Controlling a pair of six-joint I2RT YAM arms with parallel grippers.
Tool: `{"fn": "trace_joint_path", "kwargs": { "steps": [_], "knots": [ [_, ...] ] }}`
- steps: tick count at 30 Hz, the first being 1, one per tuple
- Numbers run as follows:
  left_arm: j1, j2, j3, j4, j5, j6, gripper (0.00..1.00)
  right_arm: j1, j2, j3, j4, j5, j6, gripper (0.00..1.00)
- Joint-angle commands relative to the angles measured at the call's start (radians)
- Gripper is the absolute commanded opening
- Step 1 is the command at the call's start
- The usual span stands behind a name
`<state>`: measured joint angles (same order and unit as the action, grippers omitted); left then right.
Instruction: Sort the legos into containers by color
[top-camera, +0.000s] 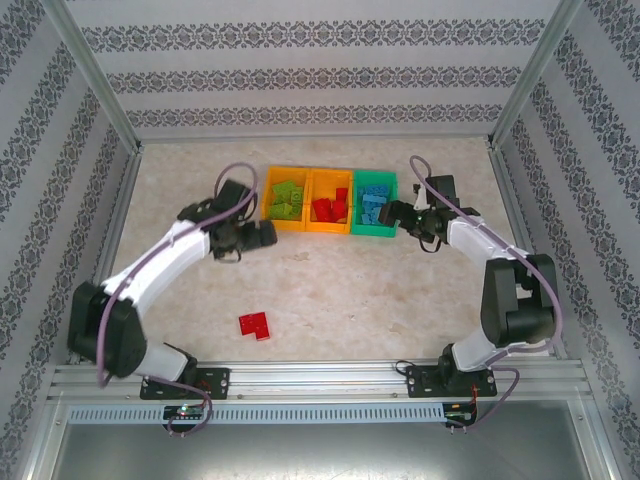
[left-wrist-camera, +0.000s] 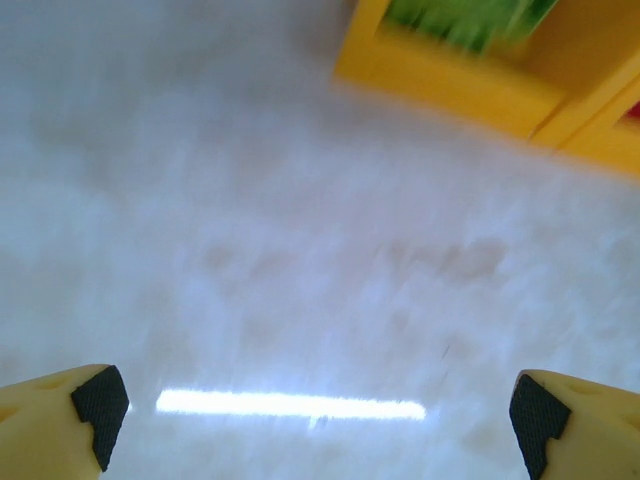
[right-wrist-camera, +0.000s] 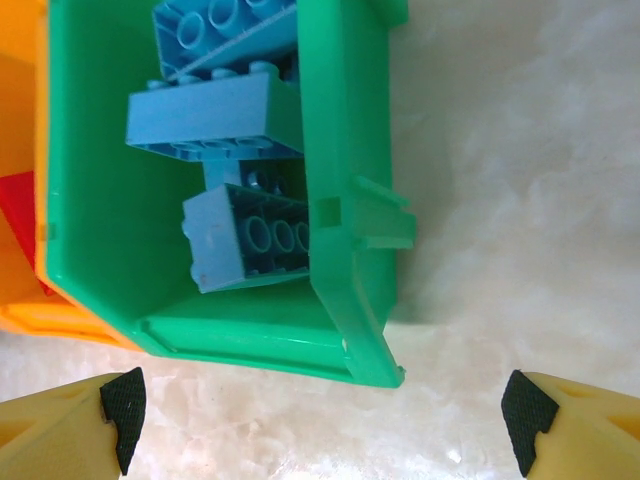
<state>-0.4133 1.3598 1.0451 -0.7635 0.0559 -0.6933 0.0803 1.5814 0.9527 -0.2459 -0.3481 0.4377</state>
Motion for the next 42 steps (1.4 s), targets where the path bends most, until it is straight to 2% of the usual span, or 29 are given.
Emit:
{"fn": "trace_joint_path", "kwargs": {
  "steps": [1, 7, 13, 22, 31, 36, 42],
  "knots": [
    [-0.105, -0.163, -0.143, -0.07, -0.019, -0.209, 1.0, -0.004, 0.042, 0.031, 0.037, -0.051, -0.019, 0.94],
    [-0.302, -0.335, -0.32, -0.217, -0.112, -0.421, 1.0, -0.005, 0.098, 0.074, 0.023, -0.091, -0.048, 0.94],
    [-0.337, -0.421, -0.5, -0.098, -0.083, -0.542, 1.0, -0.005, 0.098, 0.084, 0.022, -0.101, -0.05, 0.94],
    [-0.374, -0.275, -0.465, 0.069, -0.057, -0.448, 0.99, -0.005, 0.086, 0.051, 0.031, -0.089, -0.033, 0.94],
    [-0.427, -0.175, -0.457, 0.175, -0.048, -0.446, 0.97, -0.005, 0.077, 0.057, 0.019, -0.085, -0.034, 0.94],
    [-0.444, -0.081, -0.412, 0.147, -0.043, -0.437, 0.91, -0.007, 0.074, 0.057, 0.017, -0.087, -0.033, 0.94],
    [-0.463, 0.022, -0.344, 0.095, -0.057, -0.417, 0.76, -0.012, 0.066, 0.048, 0.017, -0.087, -0.03, 0.94]
  ]
}}
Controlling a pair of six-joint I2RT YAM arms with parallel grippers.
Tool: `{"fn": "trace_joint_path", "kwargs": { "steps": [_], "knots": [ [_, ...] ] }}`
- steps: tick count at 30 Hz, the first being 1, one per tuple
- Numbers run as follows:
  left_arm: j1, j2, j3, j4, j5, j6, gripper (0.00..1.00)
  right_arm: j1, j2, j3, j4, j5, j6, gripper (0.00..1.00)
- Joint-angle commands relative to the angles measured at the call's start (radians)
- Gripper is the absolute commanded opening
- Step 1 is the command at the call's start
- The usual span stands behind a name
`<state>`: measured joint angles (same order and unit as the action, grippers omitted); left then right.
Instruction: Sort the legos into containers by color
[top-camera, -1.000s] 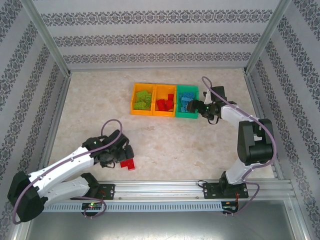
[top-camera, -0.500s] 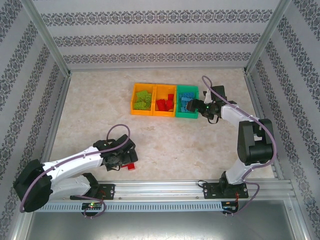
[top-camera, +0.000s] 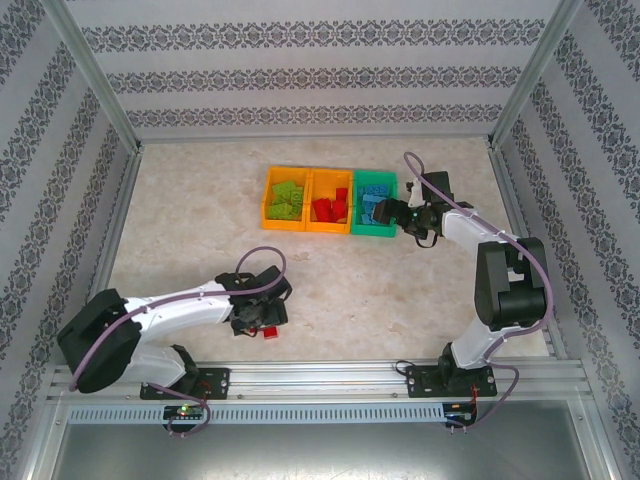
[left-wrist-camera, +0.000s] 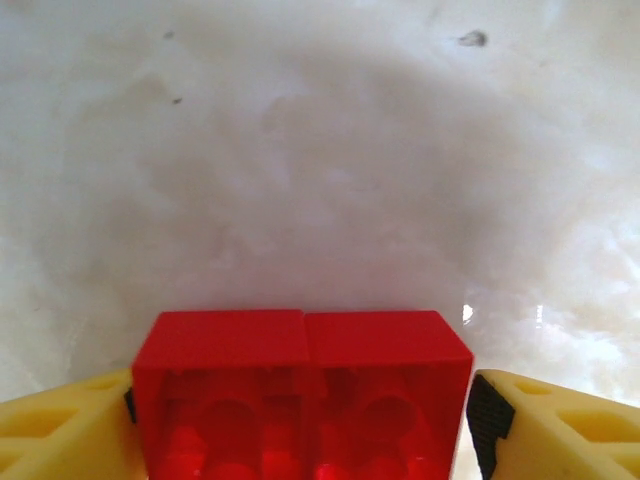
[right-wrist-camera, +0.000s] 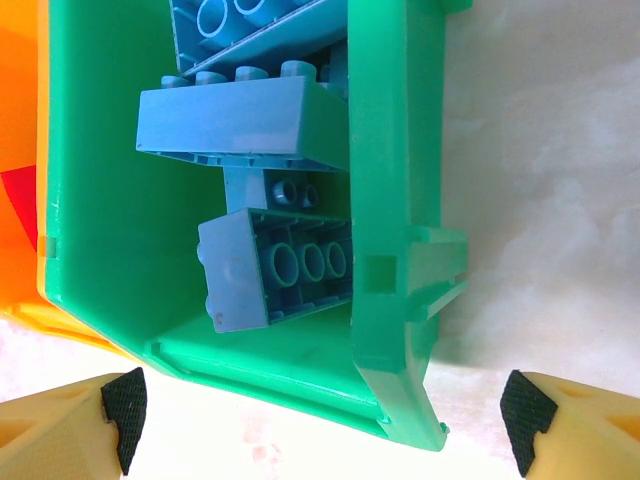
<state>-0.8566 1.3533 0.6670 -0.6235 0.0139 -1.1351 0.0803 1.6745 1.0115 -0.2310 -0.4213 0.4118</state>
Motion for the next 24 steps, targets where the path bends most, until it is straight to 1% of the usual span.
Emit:
{"fn": "trace_joint_path", "kwargs": {
  "steps": [1, 4, 8, 13, 17, 20, 24],
  "knots": [
    [-0.019, 0.043, 0.041, -0.045, -0.015, 0.025, 0.74, -0.014, -0.028, -0.012, 0.001, -0.016, -0.004, 0.94],
    [-0.021, 0.079, 0.068, -0.041, -0.025, 0.026, 0.68, -0.024, -0.033, -0.011, 0.002, -0.02, 0.001, 0.94],
    [-0.019, 0.156, 0.137, -0.045, -0.056, 0.036, 0.67, -0.042, -0.046, -0.014, -0.001, -0.022, 0.0, 0.94],
    [-0.017, 0.297, 0.277, -0.056, -0.083, 0.084, 0.65, -0.073, -0.069, -0.024, -0.01, -0.023, -0.004, 0.94],
    [0.0, 0.415, 0.456, -0.114, -0.137, 0.171, 0.64, -0.091, -0.091, -0.039, -0.015, -0.022, -0.008, 0.94],
    [0.031, 0.483, 0.564, -0.128, -0.154, 0.24, 0.64, -0.1, -0.1, -0.049, -0.018, -0.024, -0.009, 0.94],
    [0.074, 0.55, 0.652, -0.116, -0.119, 0.315, 0.64, -0.108, -0.114, -0.063, -0.02, -0.023, -0.008, 0.94]
  ]
}}
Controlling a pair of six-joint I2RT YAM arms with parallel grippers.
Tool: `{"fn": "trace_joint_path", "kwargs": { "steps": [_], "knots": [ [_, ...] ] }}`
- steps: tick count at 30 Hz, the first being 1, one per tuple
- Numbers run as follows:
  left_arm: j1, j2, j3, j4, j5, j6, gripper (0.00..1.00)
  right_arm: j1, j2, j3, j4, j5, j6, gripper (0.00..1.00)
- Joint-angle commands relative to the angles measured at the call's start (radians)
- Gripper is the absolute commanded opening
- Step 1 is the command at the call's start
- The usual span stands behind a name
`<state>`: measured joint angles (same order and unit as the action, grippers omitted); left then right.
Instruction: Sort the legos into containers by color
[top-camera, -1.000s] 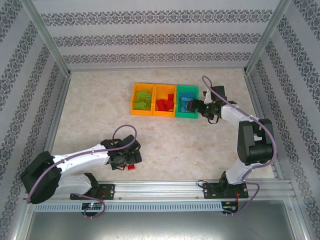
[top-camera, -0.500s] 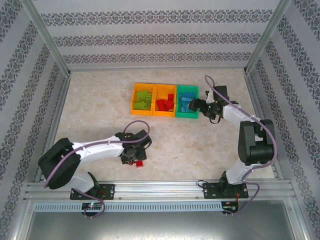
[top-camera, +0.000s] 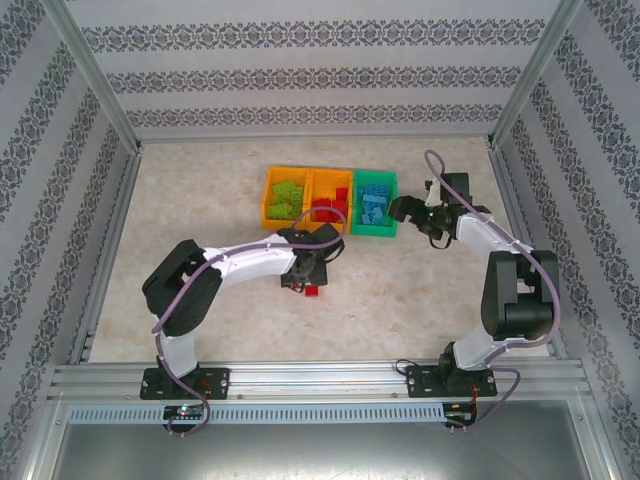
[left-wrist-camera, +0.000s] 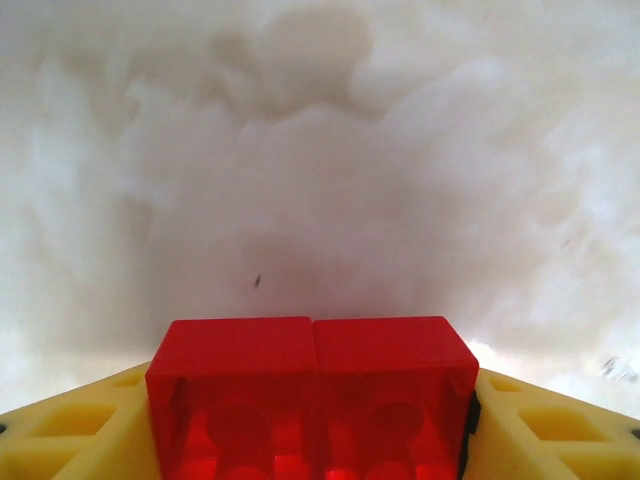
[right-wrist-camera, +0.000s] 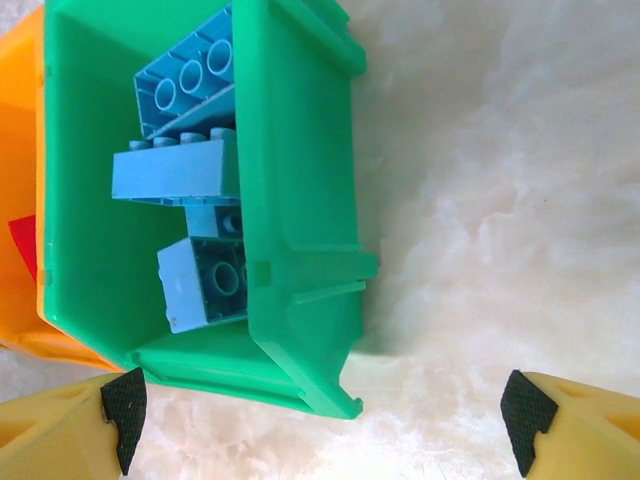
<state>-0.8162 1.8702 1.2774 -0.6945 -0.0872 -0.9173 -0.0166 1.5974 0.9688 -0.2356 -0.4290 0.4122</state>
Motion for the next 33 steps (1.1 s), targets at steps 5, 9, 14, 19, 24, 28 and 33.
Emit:
{"fn": "trace_joint_path", "kwargs": {
  "steps": [5, 9, 14, 19, 24, 28, 33],
  "knots": [
    [0.058, 0.09, 0.071, -0.023, 0.068, 0.133, 0.66, -0.026, -0.052, -0.028, -0.026, -0.014, -0.01, 0.94],
    [0.058, 0.091, 0.061, -0.022, 0.109, 0.138, 0.7, -0.037, -0.064, -0.03, -0.032, -0.011, -0.012, 0.94],
    [0.06, 0.063, 0.037, -0.057, 0.106, 0.132, 0.87, -0.04, -0.065, -0.025, -0.032, -0.015, -0.002, 0.94],
    [0.064, -0.03, 0.005, -0.082, 0.062, 0.121, 1.0, -0.04, -0.065, -0.029, -0.031, -0.016, 0.005, 0.94],
    [0.08, -0.088, -0.042, -0.103, 0.03, 0.121, 1.0, -0.039, -0.069, -0.033, -0.029, -0.019, 0.012, 0.94],
    [0.088, -0.121, -0.087, -0.087, 0.036, 0.116, 1.0, -0.04, -0.079, -0.036, -0.033, -0.017, 0.014, 0.94],
    [0.085, -0.138, -0.094, -0.054, 0.064, 0.118, 1.0, -0.04, -0.082, -0.039, -0.029, -0.02, 0.025, 0.94]
  ]
}}
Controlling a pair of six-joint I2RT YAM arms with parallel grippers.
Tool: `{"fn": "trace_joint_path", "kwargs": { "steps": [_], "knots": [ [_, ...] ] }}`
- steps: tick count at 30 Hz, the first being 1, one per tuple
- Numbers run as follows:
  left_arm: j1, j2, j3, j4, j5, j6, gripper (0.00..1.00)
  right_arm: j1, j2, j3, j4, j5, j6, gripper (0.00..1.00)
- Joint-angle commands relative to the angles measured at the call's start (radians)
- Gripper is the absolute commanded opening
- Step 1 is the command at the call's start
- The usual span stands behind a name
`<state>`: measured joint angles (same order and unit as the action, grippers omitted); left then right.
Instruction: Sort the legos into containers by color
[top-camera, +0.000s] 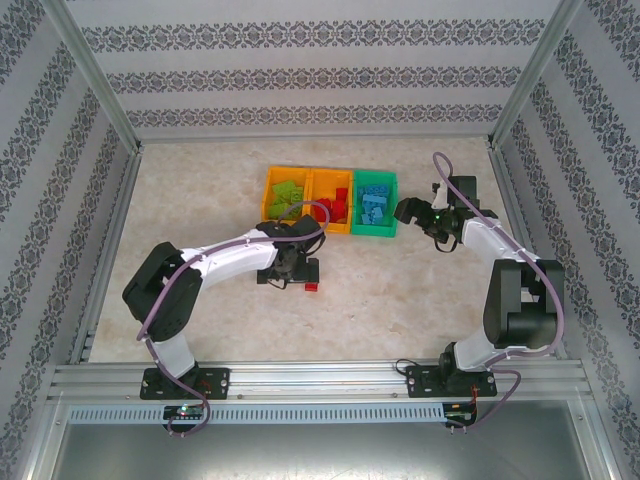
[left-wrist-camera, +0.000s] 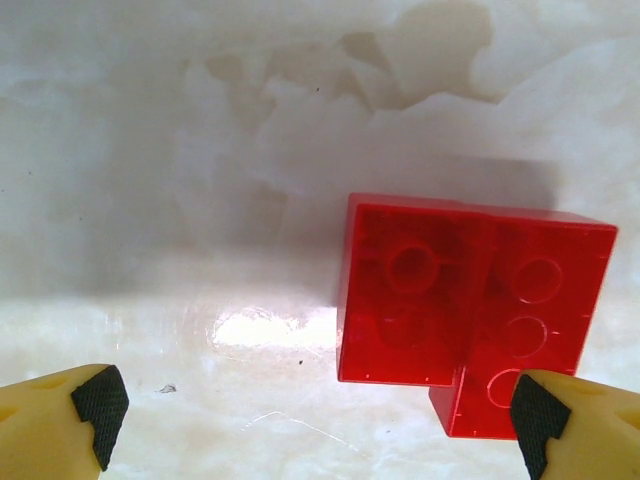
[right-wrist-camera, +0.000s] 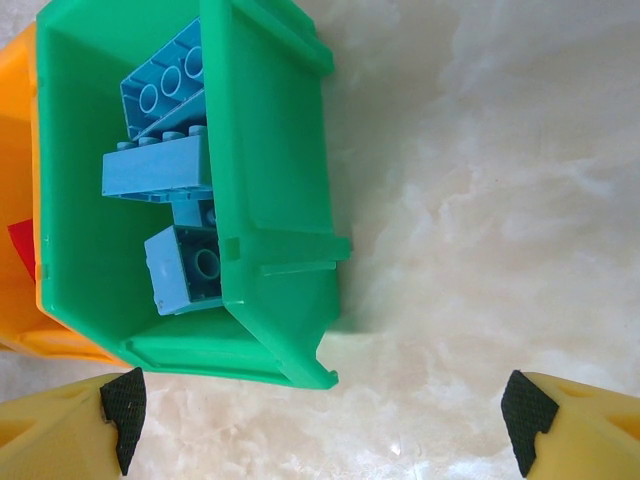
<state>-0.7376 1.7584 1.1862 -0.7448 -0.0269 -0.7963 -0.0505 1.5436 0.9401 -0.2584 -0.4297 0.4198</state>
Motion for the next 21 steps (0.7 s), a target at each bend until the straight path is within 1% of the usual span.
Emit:
{"fn": "trace_joint_path", "kwargs": {
  "steps": [1, 10, 21],
  "knots": [
    [0.006, -0.023, -0.005, -0.001, 0.005, -0.003, 0.99, -0.006, -0.028, -0.012, -0.004, -0.02, 0.019, 0.94],
    [0.006, 0.039, -0.009, 0.023, 0.017, -0.007, 0.98, -0.006, -0.035, -0.012, -0.009, -0.016, 0.019, 0.94],
    [-0.021, 0.134, 0.072, 0.076, 0.09, 0.011, 0.97, -0.006, -0.064, -0.024, -0.02, 0.003, 0.007, 0.94]
  ]
}}
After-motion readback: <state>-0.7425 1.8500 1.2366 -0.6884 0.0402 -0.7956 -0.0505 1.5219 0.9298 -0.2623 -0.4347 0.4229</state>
